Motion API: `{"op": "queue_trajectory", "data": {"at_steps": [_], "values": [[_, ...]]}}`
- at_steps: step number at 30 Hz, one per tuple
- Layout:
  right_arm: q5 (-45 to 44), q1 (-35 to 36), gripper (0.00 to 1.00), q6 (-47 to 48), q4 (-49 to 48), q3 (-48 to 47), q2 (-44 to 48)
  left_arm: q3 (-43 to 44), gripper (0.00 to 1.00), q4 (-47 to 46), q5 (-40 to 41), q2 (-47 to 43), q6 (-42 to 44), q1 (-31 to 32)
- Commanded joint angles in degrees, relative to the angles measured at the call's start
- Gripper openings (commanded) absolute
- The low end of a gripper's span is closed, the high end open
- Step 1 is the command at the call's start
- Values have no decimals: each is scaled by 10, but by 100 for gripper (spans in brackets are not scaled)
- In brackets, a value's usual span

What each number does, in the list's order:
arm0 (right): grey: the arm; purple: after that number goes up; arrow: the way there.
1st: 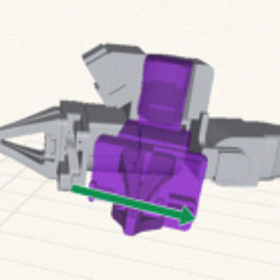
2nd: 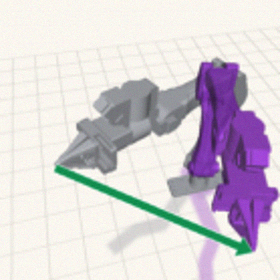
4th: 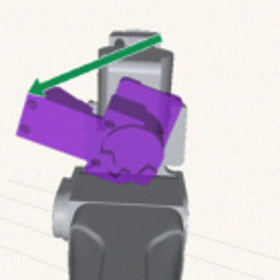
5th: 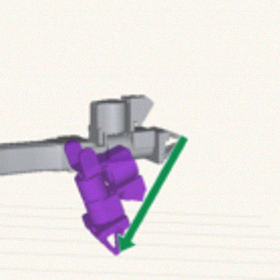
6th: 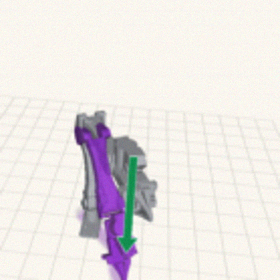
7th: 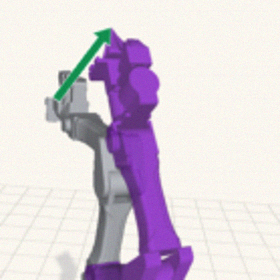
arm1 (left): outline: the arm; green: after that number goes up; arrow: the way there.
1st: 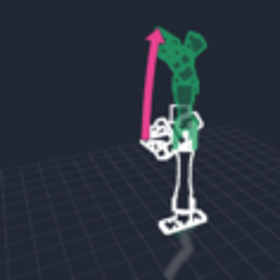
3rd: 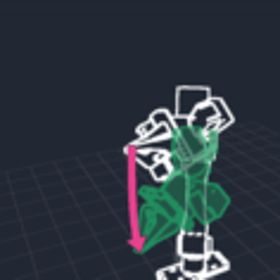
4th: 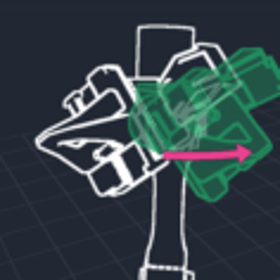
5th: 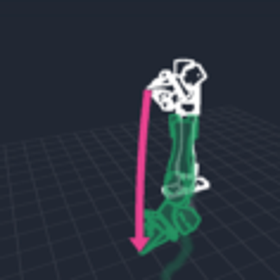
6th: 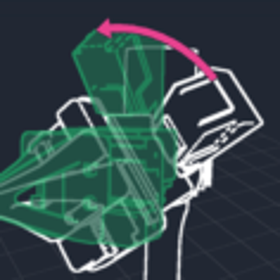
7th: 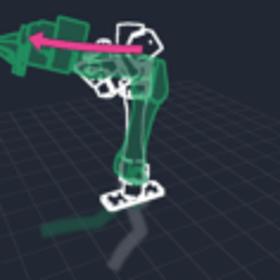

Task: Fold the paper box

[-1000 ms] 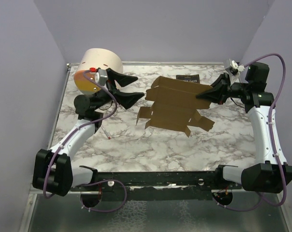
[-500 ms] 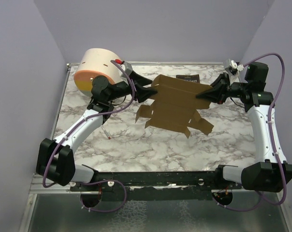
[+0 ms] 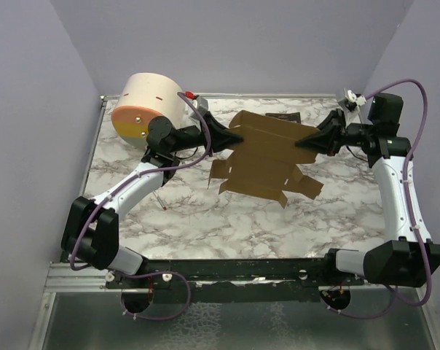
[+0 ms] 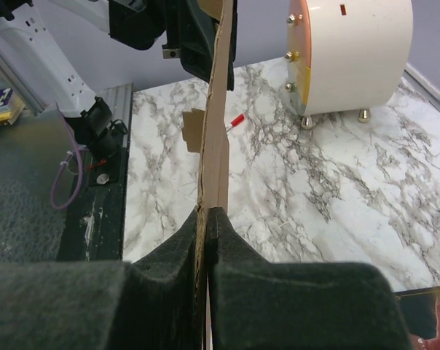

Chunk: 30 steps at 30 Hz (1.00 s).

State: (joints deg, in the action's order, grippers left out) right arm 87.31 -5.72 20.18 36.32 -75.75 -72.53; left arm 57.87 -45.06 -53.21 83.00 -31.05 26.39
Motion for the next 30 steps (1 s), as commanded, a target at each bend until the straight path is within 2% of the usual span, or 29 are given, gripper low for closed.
{"op": "queue_trajectory", "data": {"at_steps": [1, 7, 11, 14, 17, 23, 30], "values": [[2, 4, 9, -1, -6, -4, 1, 5, 0, -86, -21, -2, -45, 0], [-9, -4, 50, 8, 2, -12, 7, -16, 0, -97, -19, -35, -61, -39], [26, -60, 66, 13, 10, -20, 12, -47, 0, -139, -25, -57, -104, -80], [45, -96, 68, 12, 3, -12, 11, -67, 0, -194, -34, -65, -153, -106], [9, -98, 67, 14, -36, 18, 15, -76, 0, -252, -44, -65, -195, -114], [17, -93, 53, 80, -126, 91, 27, -78, 0, -333, -59, -51, -253, -115], [22, -59, 47, 153, -91, 80, 4, -78, 0, -398, -64, -24, -298, -115]]}}
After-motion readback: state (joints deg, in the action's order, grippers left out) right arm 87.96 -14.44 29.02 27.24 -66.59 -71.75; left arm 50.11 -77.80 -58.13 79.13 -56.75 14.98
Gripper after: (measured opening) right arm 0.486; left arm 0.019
